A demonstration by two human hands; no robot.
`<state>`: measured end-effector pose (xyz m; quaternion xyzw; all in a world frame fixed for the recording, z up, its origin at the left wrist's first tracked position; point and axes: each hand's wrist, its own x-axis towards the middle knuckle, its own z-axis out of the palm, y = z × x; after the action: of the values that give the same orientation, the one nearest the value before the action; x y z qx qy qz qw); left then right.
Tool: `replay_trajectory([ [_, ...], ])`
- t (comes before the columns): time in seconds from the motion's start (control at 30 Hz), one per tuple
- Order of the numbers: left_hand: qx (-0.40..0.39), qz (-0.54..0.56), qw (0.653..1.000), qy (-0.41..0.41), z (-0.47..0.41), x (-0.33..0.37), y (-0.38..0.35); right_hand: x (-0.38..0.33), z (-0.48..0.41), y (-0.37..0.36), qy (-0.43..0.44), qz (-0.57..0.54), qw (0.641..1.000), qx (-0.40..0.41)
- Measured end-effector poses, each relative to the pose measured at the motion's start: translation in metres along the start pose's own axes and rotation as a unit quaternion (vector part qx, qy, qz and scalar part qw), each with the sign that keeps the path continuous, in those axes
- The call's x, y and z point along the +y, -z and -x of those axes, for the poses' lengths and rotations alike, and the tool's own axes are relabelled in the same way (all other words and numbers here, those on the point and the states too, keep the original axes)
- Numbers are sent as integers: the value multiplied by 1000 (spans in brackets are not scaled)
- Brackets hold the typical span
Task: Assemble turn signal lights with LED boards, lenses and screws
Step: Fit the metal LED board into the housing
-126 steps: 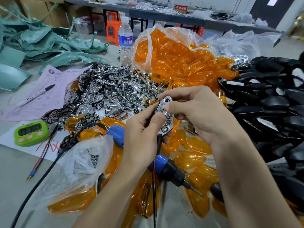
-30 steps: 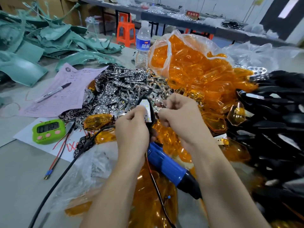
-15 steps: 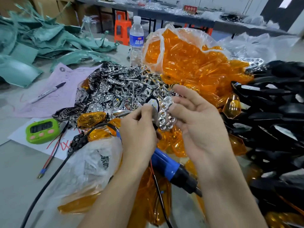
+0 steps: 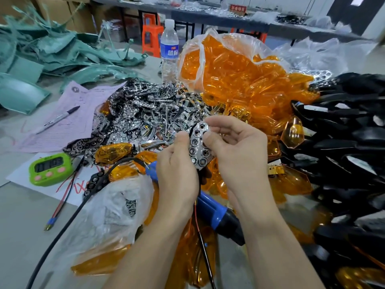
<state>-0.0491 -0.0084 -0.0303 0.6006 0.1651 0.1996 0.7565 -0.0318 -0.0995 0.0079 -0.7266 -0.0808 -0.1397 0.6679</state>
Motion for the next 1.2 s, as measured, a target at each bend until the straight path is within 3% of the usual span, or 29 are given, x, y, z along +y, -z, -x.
replay_trajectory([
  [0.2, -86, 44, 994, -46, 2, -3, 2, -9, -9, 8, 9, 116, 993, -32],
  [0.33, -138, 73, 985, -73, -1, 0, 2, -12, -10, 14, -61, 21, 996, -59],
  [0.57, -140, 43, 989, -12, 2, -3, -5, 9, 46, 32, -52, 134, 988, 49],
  [0.77, -155, 190, 968, 62, -5, 5, 2, 23, 76, 35, -115, 149, 981, -52],
  [1.2, -203, 248, 947, 23, -3, 10, 7, 21, 82, 36, -59, 319, 945, -30],
])
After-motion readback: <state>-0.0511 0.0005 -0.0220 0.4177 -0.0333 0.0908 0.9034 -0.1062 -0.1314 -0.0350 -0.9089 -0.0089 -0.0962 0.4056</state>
